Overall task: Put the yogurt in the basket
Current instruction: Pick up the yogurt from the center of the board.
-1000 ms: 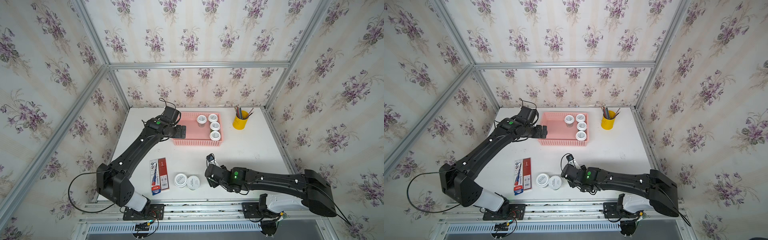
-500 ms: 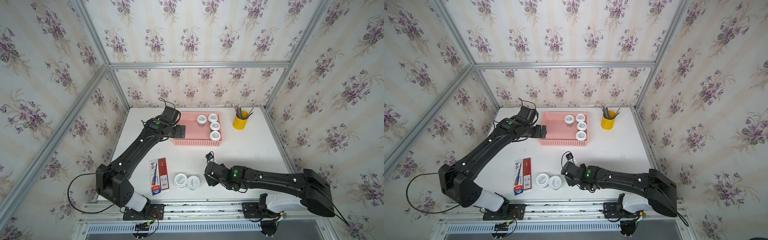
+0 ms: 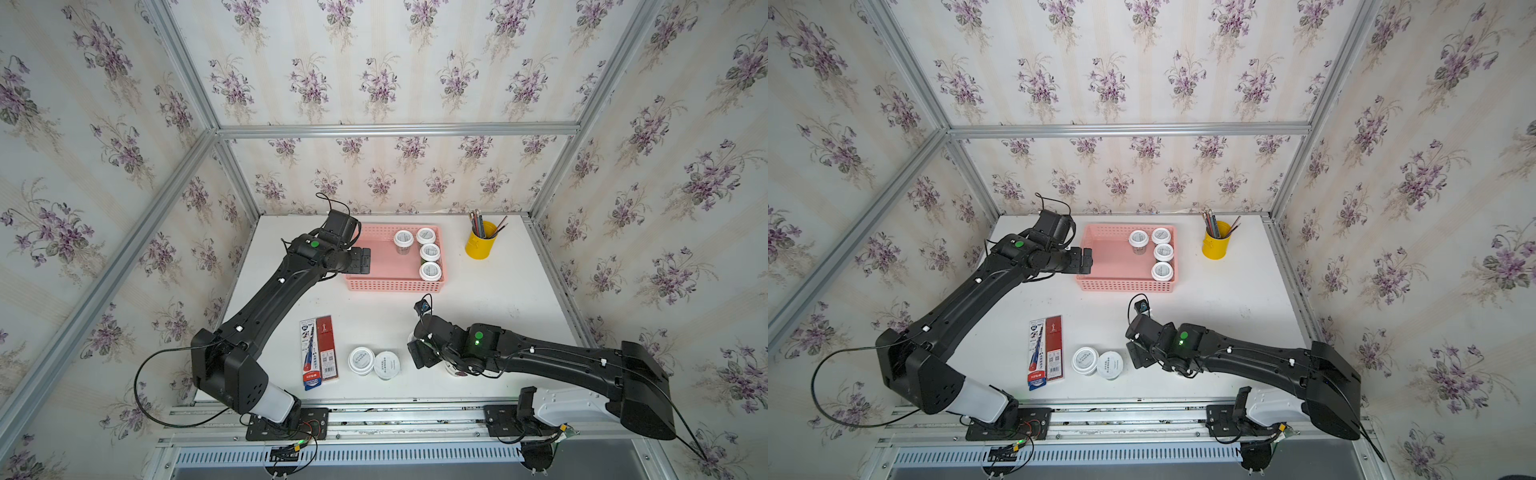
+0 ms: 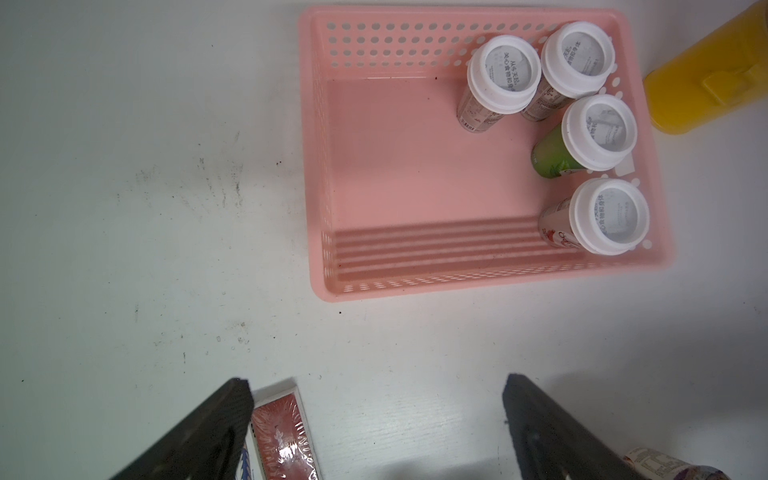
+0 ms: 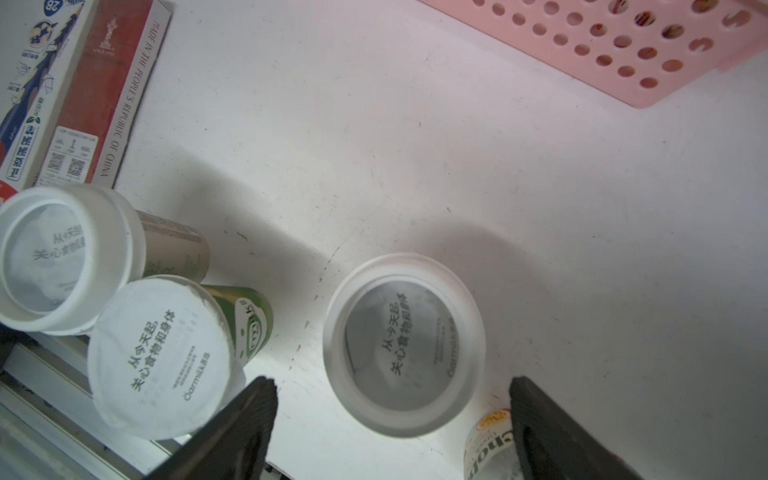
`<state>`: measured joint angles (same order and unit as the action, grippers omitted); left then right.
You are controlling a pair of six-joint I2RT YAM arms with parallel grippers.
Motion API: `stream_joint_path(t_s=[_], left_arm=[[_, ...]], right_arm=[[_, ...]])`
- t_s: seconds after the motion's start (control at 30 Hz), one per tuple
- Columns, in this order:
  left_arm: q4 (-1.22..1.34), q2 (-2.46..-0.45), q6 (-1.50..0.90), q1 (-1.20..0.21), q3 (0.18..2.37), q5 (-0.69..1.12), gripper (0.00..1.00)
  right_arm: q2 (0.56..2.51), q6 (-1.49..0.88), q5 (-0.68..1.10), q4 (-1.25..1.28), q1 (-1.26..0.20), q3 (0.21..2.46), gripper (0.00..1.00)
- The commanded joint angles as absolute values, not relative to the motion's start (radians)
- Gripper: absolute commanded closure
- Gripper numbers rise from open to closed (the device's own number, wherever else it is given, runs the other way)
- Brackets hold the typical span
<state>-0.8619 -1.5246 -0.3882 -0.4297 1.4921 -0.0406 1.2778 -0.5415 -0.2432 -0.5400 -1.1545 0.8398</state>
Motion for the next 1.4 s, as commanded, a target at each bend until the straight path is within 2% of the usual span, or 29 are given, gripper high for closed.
stream_joint_path(t_s=[0.0, 0.77, 1.37], left_arm=[[-0.903, -1.532, -0.371, -0.428, 1.511, -0.041, 0.01], [-0.991, -1.52, -0.295, -0.413, 1.517, -0.034, 0.01], [-0.954, -1.483, -0.303, -0.393, 1.458, -0.028, 0.01]], right_arm=[[1.281, -0.521, -0.209, -0.576, -1.151, 0.858, 0.08], [1.389, -0.482, -0.196, -0.576, -1.11, 0.891, 0.06], [1.453, -0.479, -0.218, -0.573, -1.109, 0.894, 0.16]])
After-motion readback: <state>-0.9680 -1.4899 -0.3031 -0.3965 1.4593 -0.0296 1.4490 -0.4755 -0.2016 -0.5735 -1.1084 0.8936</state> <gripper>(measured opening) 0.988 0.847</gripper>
